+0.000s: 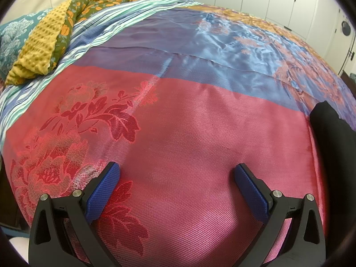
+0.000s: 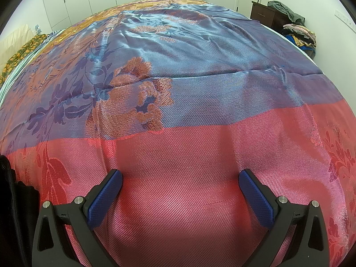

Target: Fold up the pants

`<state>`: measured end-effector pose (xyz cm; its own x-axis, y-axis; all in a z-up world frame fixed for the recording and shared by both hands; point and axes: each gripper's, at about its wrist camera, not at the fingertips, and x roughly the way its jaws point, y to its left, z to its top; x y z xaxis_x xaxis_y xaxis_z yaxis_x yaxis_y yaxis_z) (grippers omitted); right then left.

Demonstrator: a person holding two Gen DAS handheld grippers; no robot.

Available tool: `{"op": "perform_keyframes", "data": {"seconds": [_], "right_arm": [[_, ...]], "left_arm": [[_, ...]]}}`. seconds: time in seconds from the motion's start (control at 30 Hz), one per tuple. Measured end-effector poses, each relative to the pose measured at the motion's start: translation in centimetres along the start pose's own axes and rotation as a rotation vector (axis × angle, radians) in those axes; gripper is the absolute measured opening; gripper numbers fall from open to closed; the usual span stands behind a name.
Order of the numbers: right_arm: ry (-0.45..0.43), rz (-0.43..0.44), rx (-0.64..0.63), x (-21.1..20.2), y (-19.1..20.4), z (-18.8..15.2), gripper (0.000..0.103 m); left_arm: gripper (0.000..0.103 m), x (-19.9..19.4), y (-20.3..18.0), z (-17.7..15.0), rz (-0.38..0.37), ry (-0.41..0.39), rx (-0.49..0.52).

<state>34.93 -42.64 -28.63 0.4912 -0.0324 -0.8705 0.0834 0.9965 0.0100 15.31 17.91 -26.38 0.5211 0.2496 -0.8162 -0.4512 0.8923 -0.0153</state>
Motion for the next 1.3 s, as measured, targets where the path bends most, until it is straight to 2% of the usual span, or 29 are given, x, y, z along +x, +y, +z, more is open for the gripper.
{"op": "perform_keyframes", "data": {"seconds": [1.3], "right_arm": [[0.001,-0.001,0.0,0.01,0.01,-0.06,0.103]], "left_arm": [[0.102,-0.06,-0.32,-0.07,0.01,-0.004,0.007]]}}
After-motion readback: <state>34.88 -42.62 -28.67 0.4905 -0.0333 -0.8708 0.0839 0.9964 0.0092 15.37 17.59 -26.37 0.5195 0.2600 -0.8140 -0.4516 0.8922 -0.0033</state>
